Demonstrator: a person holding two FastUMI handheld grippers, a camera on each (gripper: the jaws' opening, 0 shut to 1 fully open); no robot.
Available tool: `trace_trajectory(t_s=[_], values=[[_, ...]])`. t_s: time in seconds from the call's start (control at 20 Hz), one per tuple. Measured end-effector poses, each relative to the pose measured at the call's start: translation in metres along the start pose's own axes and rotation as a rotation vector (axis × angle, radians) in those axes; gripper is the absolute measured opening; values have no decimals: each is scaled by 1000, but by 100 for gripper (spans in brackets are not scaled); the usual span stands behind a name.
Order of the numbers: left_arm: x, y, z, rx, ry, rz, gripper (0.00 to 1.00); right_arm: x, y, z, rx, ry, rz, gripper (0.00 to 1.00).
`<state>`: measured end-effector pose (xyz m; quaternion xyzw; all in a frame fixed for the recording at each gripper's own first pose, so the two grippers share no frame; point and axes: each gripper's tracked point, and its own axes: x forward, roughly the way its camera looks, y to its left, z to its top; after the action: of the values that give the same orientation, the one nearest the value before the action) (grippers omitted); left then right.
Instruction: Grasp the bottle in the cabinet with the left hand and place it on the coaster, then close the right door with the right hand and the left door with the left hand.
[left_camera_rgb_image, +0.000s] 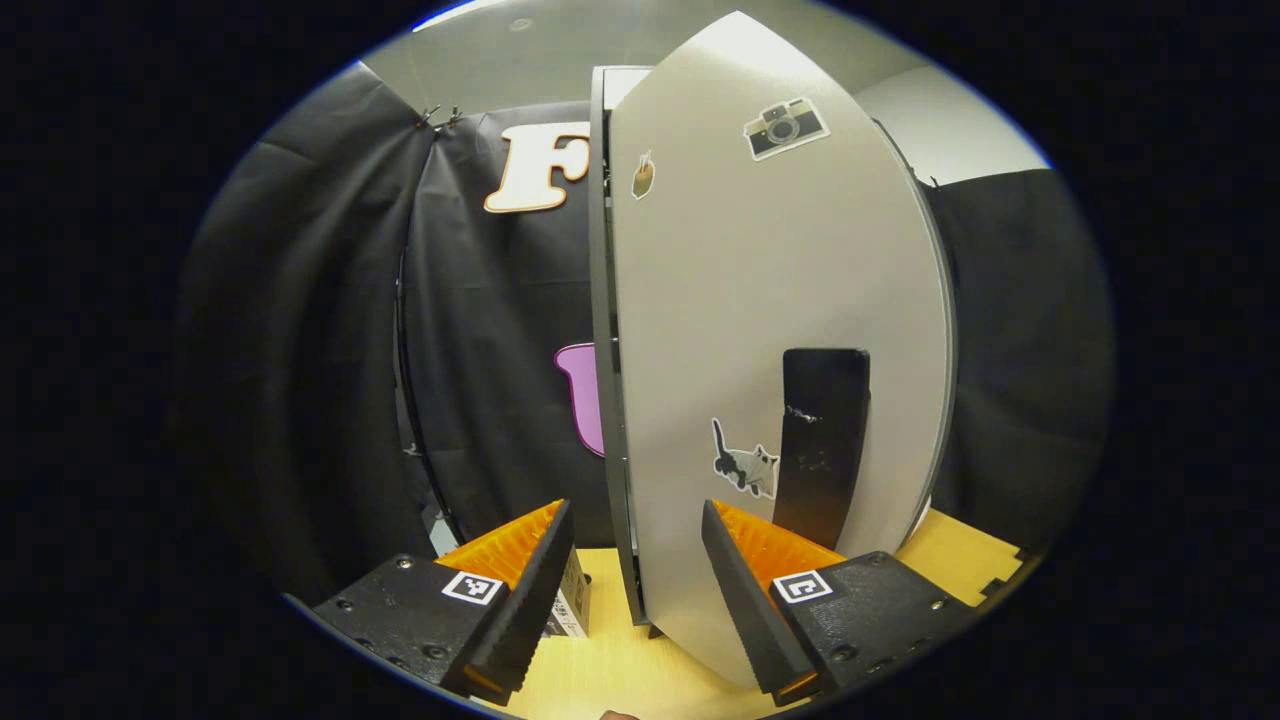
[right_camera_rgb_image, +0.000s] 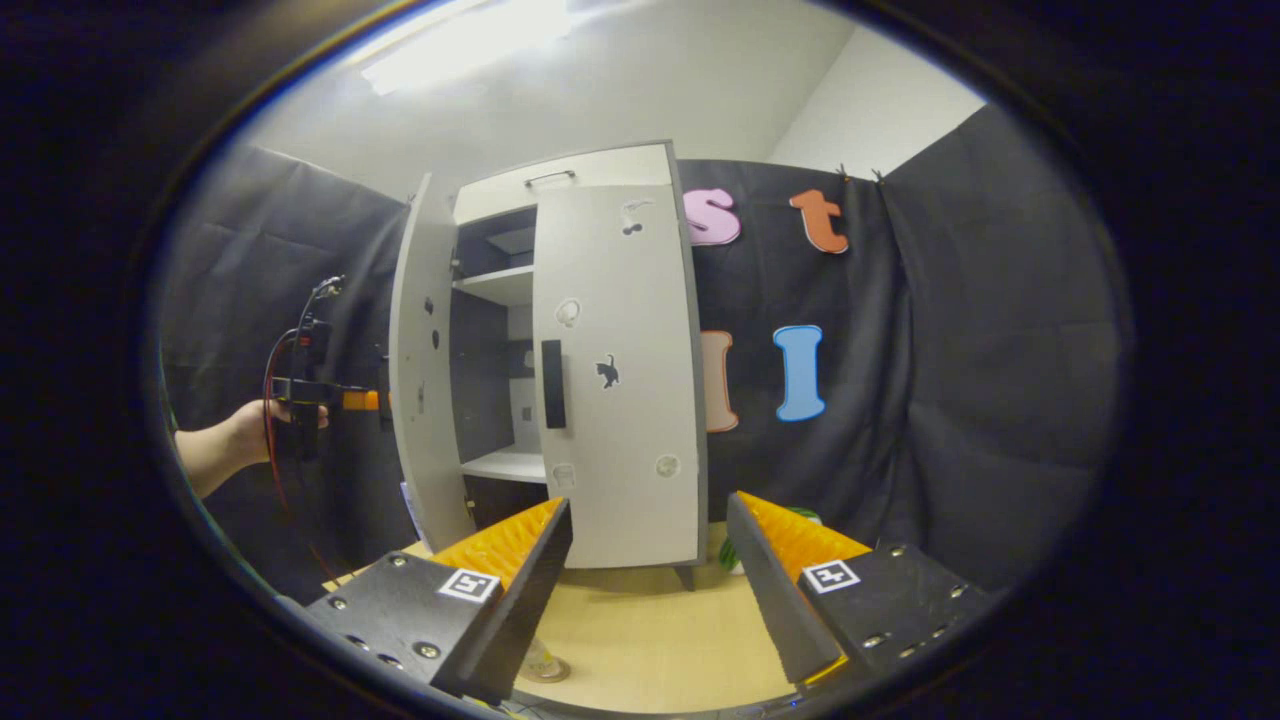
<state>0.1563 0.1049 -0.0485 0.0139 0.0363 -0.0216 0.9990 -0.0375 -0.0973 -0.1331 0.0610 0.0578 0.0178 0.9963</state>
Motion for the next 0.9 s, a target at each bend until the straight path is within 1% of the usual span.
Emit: trace_trajectory(t_s=[0.05, 0.1, 0.15, 0.25, 0.3, 0.4, 0.45, 0.5, 0.55, 0.6, 0.65, 0.75, 0.8, 0.85, 0.9], values=[[0, -1, 1, -8, 0, 7, 83, -5, 0, -3, 10, 8, -1, 94], [2, -5, 2, -17, 3, 7, 81, -10, 1, -4, 14, 12, -3, 94], [4, -10, 0, -29, 4, 1, 83, -16, -2, -4, 11, 7, -17, 94], [9, -22, -1, -53, 16, -7, 83, -26, -11, 1, -15, -12, -38, 94], [12, -29, 0, -57, 24, -10, 82, -27, -13, 2, -39, -17, -45, 95], [15, -43, 1, -54, 24, -7, 83, -30, -28, 9, -66, -24, -92, 94], [16, -52, 8, -46, 0, -10, 84, -32, -32, 15, -66, -31, -104, 95], [16, -57, 12, -27, -14, -2, 87, -35, -30, 20, -62, -38, -100, 95], [13, -59, 16, -2, -23, 19, 91, -38, -24, 26, -59, -47, -78, 94], [9, -60, 15, 17, -28, 39, 97, -41, -19, 32, -62, -62, -56, 94], [4, -64, 15, 25, -32, 47, 97, -45, -17, 39, -71, -83, -49, 94], [-9, -77, 10, 17, -31, 26, 98, -54, -19, 49, -83, -107, -54, 94], [-18, -80, 9, 8, -24, 22, 98, -61, -19, 48, -76, -103, -60, 94], [-28, -82, 7, -1, -15, 17, 100, -68, -18, 48, -62, -93, -61, 94], [-36, -86, 7, -7, -7, 7, 98, -74, -12, 46, -49, -83, -49, 94]])
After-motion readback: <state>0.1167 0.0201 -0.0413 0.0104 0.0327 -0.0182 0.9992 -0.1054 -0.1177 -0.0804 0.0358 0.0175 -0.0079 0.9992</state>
